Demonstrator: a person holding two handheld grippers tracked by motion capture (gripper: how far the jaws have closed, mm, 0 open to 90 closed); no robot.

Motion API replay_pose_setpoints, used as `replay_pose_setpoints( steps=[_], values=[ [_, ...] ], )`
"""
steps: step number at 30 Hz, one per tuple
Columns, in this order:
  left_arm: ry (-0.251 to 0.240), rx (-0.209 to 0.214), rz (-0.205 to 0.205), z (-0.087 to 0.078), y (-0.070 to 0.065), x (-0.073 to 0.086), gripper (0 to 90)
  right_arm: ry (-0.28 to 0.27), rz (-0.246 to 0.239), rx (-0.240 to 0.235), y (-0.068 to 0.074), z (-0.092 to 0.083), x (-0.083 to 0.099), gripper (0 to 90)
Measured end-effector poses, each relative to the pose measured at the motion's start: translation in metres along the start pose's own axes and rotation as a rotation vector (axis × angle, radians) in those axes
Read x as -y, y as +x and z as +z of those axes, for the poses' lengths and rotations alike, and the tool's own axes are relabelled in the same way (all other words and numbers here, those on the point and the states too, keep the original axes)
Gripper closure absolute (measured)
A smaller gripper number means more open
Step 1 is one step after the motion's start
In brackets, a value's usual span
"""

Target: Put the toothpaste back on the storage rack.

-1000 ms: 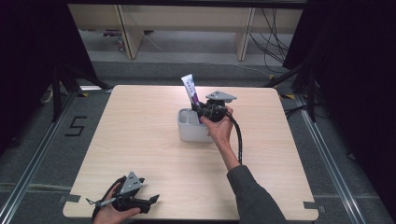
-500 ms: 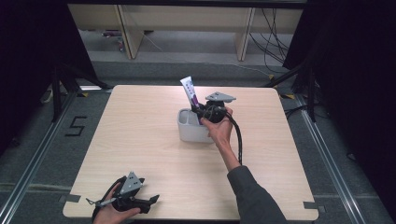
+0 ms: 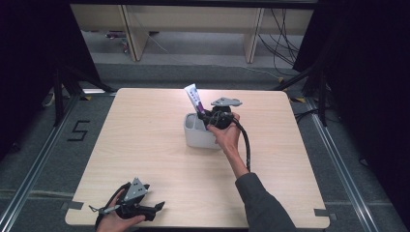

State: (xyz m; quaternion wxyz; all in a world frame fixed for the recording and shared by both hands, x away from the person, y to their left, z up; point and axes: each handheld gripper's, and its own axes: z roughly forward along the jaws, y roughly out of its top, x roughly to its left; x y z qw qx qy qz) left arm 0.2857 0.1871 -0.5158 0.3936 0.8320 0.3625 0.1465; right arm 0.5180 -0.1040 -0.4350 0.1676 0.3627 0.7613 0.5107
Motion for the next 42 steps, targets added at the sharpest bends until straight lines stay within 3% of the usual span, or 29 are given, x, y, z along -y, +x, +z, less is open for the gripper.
replay_pose_setpoints(
  steps=[1,3,4,6,9,12,15,16,17,19,28,29,31,38,40,42],
  values=[
    [0.0,0.0,0.001,0.0,0.0,0.0,17.4,0.004,0.013,0.004,0.001,0.0,0.001,74.2],
    [0.0,0.001,0.002,0.0,0.0,0.0,17.4,0.016,-0.013,0.012,0.0,0.0,0.001,72.9],
    [0.001,0.001,0.002,0.0,0.0,0.0,17.4,0.017,0.018,-0.005,0.001,0.0,0.002,70.7],
    [0.001,0.002,-0.003,0.0,-0.001,0.0,17.4,0.002,-0.001,-0.002,-0.001,-0.001,0.002,67.9],
    [-0.006,0.002,-0.006,0.0,-0.001,0.0,17.4,-0.021,0.032,-0.018,0.0,-0.007,0.002,74.0],
    [0.001,0.0,0.001,0.0,0.0,0.0,17.4,-0.026,-0.007,-0.017,-0.002,-0.014,0.0,70.7],
    [-0.005,0.001,-0.006,0.001,-0.001,0.0,17.4,-0.032,-0.006,-0.031,-0.001,-0.02,0.0,70.7],
    [-0.002,0.003,-0.005,0.001,-0.001,0.0,17.4,-0.024,0.02,-0.033,0.0,-0.023,0.0,70.5],
    [0.007,0.002,0.004,0.0,0.0,0.0,17.4,-0.042,-0.011,-0.029,-0.002,-0.024,0.0,70.0],
    [0.006,0.002,0.003,0.0,0.0,0.0,17.4,-0.039,0.014,-0.04,0.0,-0.027,0.0,69.3],
    [0.005,0.0,0.003,0.0,-0.001,0.0,17.4,-0.045,0.01,-0.062,0.003,-0.037,-0.002,66.9],
    [0.003,-0.001,0.002,0.0,-0.001,0.0,17.4,-0.058,-0.007,-0.06,0.002,-0.037,-0.003,66.8],
    [0.006,0.001,0.001,0.0,0.0,0.0,17.4,-0.045,0.014,-0.063,0.003,-0.04,-0.003,65.4],
    [0.002,0.003,0.001,0.001,0.0,0.0,17.4,-0.057,-0.014,-0.07,0.001,-0.045,-0.004,63.9],
    [0.0,0.003,0.002,0.001,0.0,0.0,17.4,-0.051,0.015,-0.065,0.003,-0.047,-0.004,63.0],
    [0.005,-0.001,0.004,0.001,-0.001,0.0,17.4,-0.045,0.011,-0.078,0.003,-0.049,-0.003,62.3]
  ],
)
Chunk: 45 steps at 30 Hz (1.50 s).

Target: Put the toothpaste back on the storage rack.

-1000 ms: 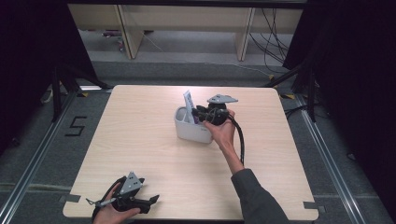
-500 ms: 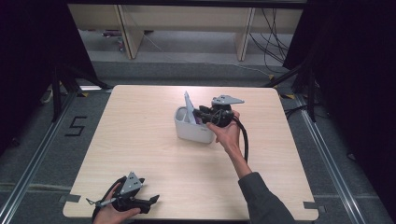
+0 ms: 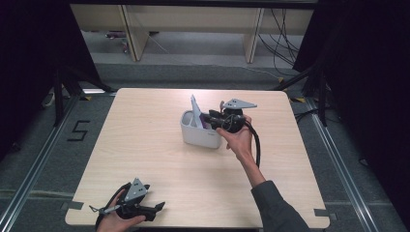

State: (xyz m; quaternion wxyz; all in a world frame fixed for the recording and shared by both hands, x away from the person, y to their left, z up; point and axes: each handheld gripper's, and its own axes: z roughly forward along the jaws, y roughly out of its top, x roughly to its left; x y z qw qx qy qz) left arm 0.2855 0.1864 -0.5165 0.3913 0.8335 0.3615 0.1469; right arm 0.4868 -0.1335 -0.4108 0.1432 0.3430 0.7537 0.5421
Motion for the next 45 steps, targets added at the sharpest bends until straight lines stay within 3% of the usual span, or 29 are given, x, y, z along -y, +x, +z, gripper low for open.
replay_pose_setpoints(
  steps=[1,5,10,11,14,15,18,20,21,26,27,32,35,36,40,42,45],
  values=[
    [0.001,-0.001,-0.002,0.0,0.0,0.0,17.4,-0.003,-0.007,0.016,0.0,-0.001,0.0,62.0],
    [0.003,-0.001,-0.001,0.0,0.0,0.0,17.4,0.002,0.014,-0.001,0.0,-0.004,0.002,59.9],
    [0.002,-0.001,-0.002,0.0,0.0,0.0,17.4,-0.008,-0.008,-0.004,0.0,-0.009,0.003,57.2],
    [0.003,-0.001,-0.001,0.0,0.0,0.0,17.4,-0.003,0.012,0.0,0.002,-0.01,0.003,56.4],
    [0.001,-0.003,-0.002,-0.001,0.0,0.0,17.4,-0.011,-0.014,-0.001,0.001,-0.013,0.004,52.9],
    [0.001,-0.002,-0.002,-0.001,0.0,0.0,17.4,-0.001,0.013,-0.002,0.003,-0.014,0.005,52.8],
    [0.001,0.0,0.0,-0.001,0.0,0.0,17.4,-0.018,-0.007,-0.013,0.002,-0.017,0.006,51.9],
    [0.001,-0.001,-0.001,-0.001,0.0,0.0,17.4,-0.013,0.017,-0.005,0.004,-0.021,0.007,50.4],
    [0.001,-0.001,-0.001,-0.001,0.0,0.0,17.4,-0.022,-0.002,-0.004,0.003,-0.021,0.008,49.6],
    [0.0,-0.003,-0.002,-0.001,0.0,0.0,17.4,-0.011,0.013,-0.018,0.004,-0.026,0.011,47.7],
    [0.001,0.0,-0.001,-0.001,0.0,0.0,17.4,-0.02,-0.002,-0.003,0.004,-0.027,0.013,47.3],
    [0.0,-0.001,-0.003,-0.001,0.0,0.0,17.4,-0.008,0.041,-0.006,0.005,-0.032,0.019,43.4],
    [-0.009,0.0,-0.007,-0.001,0.0,0.0,17.4,-0.016,0.001,-0.011,0.001,-0.034,0.02,42.1],
    [-0.01,-0.002,-0.007,-0.001,0.0,0.0,17.4,-0.009,0.026,-0.004,0.002,-0.036,0.02,42.1],
    [-0.008,0.0,-0.009,-0.001,0.0,0.0,17.4,-0.01,0.03,0.001,0.001,-0.039,0.022,39.3],
    [-0.008,0.001,-0.011,-0.001,0.0,0.0,17.4,-0.007,0.055,0.001,0.004,-0.041,0.023,37.8],
    [-0.01,-0.002,-0.011,-0.001,0.0,0.0,17.4,-0.002,0.04,0.007,0.003,-0.045,0.025,35.4]
  ],
)
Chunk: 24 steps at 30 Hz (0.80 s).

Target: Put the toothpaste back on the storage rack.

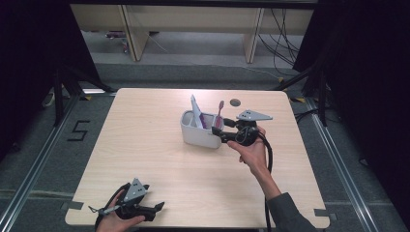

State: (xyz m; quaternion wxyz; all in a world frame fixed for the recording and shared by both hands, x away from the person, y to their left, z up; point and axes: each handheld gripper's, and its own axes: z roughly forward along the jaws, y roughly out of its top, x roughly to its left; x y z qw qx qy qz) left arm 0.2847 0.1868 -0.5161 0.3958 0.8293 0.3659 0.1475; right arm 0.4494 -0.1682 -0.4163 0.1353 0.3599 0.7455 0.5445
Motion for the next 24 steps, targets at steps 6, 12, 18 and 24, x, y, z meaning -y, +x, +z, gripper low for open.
replay_pose_setpoints(
  steps=[6,12,18,24],
  values=[
    [0.001,0.0,0.003,0.0,0.0,0.0,17.4,0.017,0.01,0.009,0.0,-0.012,0.007,33.0],
    [-0.001,0.0,-0.002,0.0,0.0,-0.001,17.4,0.015,-0.004,0.006,-0.002,-0.022,0.011,31.4],
    [-0.002,-0.001,-0.002,0.001,0.0,-0.001,17.4,0.019,0.002,0.012,-0.002,-0.03,0.017,30.2],
    [-0.002,0.0,0.0,0.0,0.0,-0.001,17.4,0.033,0.002,0.008,0.001,-0.034,0.024,29.1]
  ],
)
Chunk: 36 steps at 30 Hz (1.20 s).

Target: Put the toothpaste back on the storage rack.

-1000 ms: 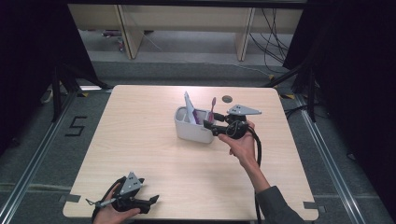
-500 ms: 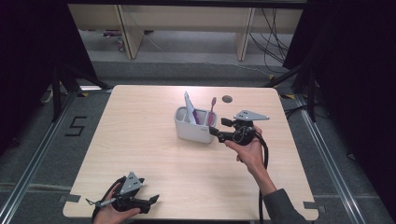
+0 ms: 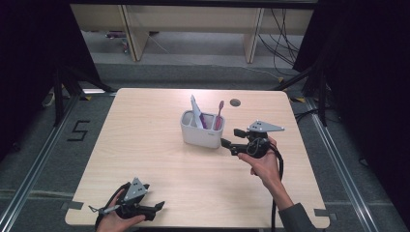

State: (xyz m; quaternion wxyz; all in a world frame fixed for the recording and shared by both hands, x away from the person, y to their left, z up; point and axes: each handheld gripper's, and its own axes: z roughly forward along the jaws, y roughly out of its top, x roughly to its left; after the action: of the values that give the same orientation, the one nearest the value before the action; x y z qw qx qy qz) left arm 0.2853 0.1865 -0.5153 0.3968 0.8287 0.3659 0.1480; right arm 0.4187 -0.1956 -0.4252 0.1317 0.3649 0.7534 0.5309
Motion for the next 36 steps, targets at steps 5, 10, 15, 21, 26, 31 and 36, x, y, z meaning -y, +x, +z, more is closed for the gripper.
replay_pose_setpoints(
  steps=[5,10,15,21,26,31,36],
  values=[
    [0.013,-0.009,0.018,0.0,0.002,0.0,17.4,0.034,0.011,0.0,0.006,-0.002,0.005,28.5],
    [0.006,-0.003,0.004,0.0,0.001,0.0,17.4,0.05,0.0,-0.021,0.01,-0.002,0.01,28.3],
    [0.003,-0.003,0.0,0.0,0.001,-0.001,17.4,0.061,-0.033,-0.027,0.011,-0.005,0.013,28.0],
    [0.005,-0.002,0.004,0.0,0.001,-0.001,17.4,0.08,0.014,-0.022,0.015,-0.012,0.021,28.0],
    [0.012,-0.004,0.009,-0.001,0.002,0.0,17.4,0.089,-0.001,-0.012,0.01,-0.018,0.028,27.8],
    [0.0,-0.004,-0.001,-0.001,0.001,0.0,17.4,0.092,-0.002,-0.004,0.006,-0.024,0.034,27.5],
    [0.007,-0.007,0.009,-0.002,0.001,0.0,17.4,0.113,0.035,0.017,0.005,-0.031,0.044,27.3]
  ],
)
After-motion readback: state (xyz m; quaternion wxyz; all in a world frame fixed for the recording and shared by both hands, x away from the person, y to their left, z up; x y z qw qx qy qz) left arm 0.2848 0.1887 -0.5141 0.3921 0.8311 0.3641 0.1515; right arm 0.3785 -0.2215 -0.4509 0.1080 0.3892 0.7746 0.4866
